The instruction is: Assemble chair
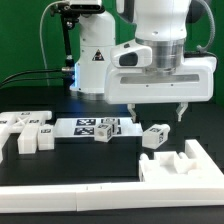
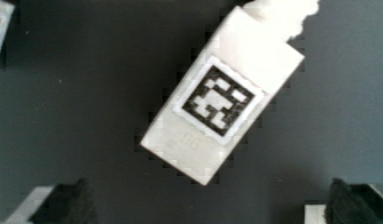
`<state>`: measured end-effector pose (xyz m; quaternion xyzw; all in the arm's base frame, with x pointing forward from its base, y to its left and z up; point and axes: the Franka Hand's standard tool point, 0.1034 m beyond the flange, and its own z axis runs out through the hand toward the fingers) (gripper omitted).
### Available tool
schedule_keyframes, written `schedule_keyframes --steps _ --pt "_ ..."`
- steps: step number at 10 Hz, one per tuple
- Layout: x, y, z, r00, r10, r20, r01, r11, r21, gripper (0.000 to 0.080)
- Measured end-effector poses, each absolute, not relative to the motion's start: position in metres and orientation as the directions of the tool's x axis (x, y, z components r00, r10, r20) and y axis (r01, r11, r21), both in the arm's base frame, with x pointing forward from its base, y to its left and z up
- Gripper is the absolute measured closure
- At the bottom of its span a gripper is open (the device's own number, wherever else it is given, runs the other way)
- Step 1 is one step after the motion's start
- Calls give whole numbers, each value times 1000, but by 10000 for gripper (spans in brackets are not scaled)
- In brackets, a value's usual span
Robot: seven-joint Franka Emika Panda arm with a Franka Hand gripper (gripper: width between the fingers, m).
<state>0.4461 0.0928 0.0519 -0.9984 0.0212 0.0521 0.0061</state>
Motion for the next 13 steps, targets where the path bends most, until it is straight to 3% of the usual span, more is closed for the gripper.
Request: schedule_keyframes --steps 2,3,5,6,9,11,13 --pt "446 94 52 980 -166 -109 -168 -986 -7 150" --pt "449 88 54 928 -346 -139 -354 -935 -39 150" --pt "454 83 55 817 -549 -176 -566 -822 -65 150" --pt "454 86 54 785 -593 -180 -610 -790 -56 150" --pt "453 80 55 809 -548 -210 -572 -818 -68 150" --pt "454 73 55 782 -500 -371 -562 -824 -74 150" --pt "451 71 52 723 -490 -488 -585 -809 -55 150"
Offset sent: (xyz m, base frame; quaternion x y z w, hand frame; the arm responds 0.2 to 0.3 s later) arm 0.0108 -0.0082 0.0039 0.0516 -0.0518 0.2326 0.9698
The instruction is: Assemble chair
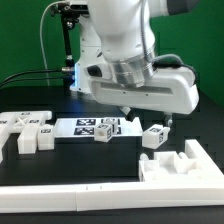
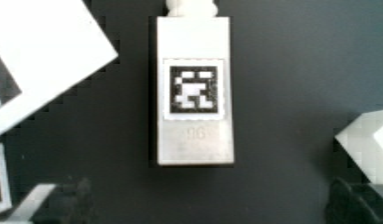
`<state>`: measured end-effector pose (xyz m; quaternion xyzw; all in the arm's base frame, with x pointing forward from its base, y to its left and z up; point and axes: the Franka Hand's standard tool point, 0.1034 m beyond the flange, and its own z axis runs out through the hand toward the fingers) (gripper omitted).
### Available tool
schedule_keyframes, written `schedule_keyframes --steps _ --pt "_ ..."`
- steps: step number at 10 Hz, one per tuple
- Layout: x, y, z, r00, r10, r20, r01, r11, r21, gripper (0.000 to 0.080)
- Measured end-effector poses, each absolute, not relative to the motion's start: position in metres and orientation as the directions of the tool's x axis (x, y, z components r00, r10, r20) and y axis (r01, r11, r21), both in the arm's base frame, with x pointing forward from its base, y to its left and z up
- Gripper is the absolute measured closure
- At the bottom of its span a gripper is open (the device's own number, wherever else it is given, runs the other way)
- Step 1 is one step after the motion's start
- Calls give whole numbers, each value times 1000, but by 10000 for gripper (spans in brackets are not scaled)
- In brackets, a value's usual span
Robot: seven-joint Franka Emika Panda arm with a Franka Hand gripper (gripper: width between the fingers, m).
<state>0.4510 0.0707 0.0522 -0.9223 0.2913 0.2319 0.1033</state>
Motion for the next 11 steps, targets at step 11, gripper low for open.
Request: schedule_keyframes --steps 11 --pt "444 80 31 437 -236 -868 -546 -837 -47 150"
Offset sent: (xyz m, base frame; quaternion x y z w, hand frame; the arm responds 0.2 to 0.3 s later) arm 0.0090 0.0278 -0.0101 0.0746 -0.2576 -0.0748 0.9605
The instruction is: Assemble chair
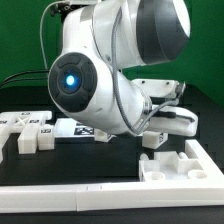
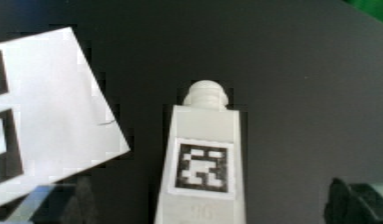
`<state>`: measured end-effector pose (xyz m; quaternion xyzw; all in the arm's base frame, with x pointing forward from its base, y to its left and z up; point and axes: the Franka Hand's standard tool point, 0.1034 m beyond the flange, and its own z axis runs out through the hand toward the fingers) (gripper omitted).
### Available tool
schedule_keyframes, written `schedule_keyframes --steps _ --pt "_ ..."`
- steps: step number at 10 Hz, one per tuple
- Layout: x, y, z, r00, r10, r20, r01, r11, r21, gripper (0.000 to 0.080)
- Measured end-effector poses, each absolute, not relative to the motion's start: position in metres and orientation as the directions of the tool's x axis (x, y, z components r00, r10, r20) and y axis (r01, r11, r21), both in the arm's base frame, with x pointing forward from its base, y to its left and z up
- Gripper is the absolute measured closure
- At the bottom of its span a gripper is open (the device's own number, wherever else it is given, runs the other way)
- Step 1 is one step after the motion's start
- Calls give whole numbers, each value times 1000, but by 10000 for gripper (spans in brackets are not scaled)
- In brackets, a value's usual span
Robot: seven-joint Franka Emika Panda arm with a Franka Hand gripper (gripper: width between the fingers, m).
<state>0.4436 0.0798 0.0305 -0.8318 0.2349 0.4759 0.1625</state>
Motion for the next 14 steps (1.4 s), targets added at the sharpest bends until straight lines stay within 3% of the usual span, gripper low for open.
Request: schedule_keyframes --steps 2,5,8,10,11,12,14 --pt "444 80 31 439 -233 -868 -544 -838 -50 150" --pt "425 79 15 411 -263 -873 -559 -829 -13 150" --pt "421 83 10 399 -265 -878 -555 -832 -1 150" --pt "421 83 10 398 -265 -878 -555 -832 -1 380" --pt "421 83 10 398 -265 -878 -555 -832 -1 380" --pt "421 83 10 400 -266 -877 -555 -832 -1 518" --pt "426 83 20 418 -257 -871 -549 -836 -17 518"
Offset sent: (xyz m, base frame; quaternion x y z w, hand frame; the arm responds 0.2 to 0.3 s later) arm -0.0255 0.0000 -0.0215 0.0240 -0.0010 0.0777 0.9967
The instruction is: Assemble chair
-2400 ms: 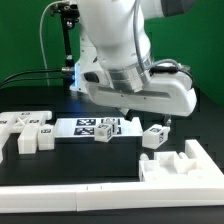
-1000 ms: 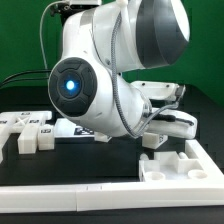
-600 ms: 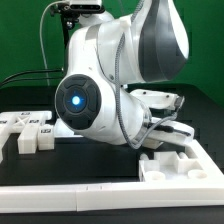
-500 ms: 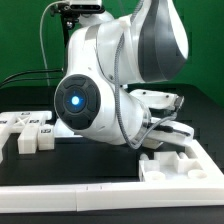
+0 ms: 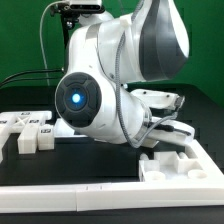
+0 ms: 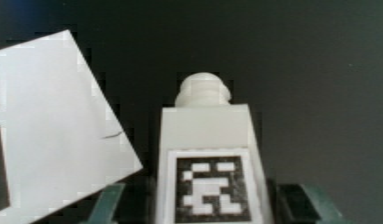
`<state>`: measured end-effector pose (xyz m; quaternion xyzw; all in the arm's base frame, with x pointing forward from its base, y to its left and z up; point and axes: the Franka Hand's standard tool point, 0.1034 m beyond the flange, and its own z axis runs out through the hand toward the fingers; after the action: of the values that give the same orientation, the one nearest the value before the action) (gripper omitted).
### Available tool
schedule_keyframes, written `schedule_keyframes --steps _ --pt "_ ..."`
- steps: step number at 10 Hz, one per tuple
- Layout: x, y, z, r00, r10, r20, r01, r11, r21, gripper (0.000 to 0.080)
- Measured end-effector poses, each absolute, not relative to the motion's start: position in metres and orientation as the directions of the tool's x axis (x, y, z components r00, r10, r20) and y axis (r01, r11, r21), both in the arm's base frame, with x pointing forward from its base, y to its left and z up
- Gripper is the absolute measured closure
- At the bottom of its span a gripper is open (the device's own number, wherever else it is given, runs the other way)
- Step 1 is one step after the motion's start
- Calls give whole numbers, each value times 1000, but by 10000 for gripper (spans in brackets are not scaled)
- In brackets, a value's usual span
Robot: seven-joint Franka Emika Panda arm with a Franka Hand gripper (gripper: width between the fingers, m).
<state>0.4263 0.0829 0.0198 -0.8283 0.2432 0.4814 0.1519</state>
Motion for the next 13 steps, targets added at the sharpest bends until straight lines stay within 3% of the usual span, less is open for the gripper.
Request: schedule_keyframes --steps 3,4,7,8,10,13 --pt "464 81 77 565 -248 -787 -523 -846 -109 518" --pt "477 81 85 633 -282 -721 -522 -843 -129 518" --pt "480 84 78 738 -365 -568 -523 -841 -138 517" --pt "480 84 81 757 -374 -536 -518 -843 -144 517" --pt "511 76 107 854 -305 -421 -406 -897 -175 515" --pt "525 80 108 924 -303 -235 -349 -917 -192 515"
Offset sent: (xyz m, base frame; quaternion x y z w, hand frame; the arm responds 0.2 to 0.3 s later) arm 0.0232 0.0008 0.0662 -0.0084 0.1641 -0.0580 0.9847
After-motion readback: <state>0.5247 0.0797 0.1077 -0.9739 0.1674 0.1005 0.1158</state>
